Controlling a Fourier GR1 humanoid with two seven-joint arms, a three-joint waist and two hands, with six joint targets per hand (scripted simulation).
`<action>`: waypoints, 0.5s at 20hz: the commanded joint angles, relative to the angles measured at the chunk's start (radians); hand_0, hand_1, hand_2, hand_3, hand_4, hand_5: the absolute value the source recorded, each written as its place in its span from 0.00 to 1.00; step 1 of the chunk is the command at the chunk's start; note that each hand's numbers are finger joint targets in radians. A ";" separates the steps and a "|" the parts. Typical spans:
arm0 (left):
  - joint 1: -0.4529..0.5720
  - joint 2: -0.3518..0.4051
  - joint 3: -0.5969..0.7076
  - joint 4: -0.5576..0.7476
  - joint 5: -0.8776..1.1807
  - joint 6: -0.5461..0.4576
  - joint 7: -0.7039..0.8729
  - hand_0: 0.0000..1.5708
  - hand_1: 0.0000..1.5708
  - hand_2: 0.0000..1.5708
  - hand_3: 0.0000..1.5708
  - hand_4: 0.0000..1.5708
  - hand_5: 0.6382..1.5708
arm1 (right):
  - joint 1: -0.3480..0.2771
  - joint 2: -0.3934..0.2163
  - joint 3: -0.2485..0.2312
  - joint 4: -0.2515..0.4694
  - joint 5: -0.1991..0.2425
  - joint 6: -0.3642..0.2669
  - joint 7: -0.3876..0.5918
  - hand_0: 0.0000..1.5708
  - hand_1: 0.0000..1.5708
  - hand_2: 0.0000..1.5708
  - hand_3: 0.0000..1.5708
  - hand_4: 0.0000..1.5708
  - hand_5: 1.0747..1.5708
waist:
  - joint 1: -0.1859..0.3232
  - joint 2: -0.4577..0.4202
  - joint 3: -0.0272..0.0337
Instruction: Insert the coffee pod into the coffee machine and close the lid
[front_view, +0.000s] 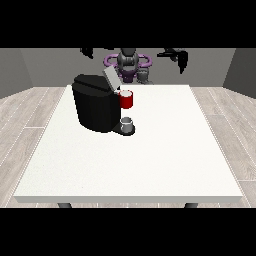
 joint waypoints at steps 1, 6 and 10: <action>0.041 0.010 -0.010 -0.127 0.054 -0.003 0.045 0.00 0.00 0.00 0.00 0.00 1.00 | -0.055 0.007 -0.001 0.025 0.003 0.015 0.006 0.00 0.00 0.00 0.00 0.00 1.00 | -0.006 0.057 0.0000; 0.139 -0.016 -0.083 -0.202 0.095 0.037 0.040 0.00 0.00 0.00 0.00 0.00 1.00 | -0.067 -0.021 -0.074 0.110 -0.064 0.080 -0.074 0.00 0.00 0.00 0.00 0.00 1.00 | 0.006 0.107 0.0002; 0.126 0.031 -0.080 -0.288 0.102 0.030 0.098 0.00 0.00 0.00 0.00 0.00 1.00 | -0.097 0.015 -0.073 0.182 -0.035 0.039 -0.124 0.00 0.00 0.00 0.00 0.00 1.00 | 0.011 0.158 0.0003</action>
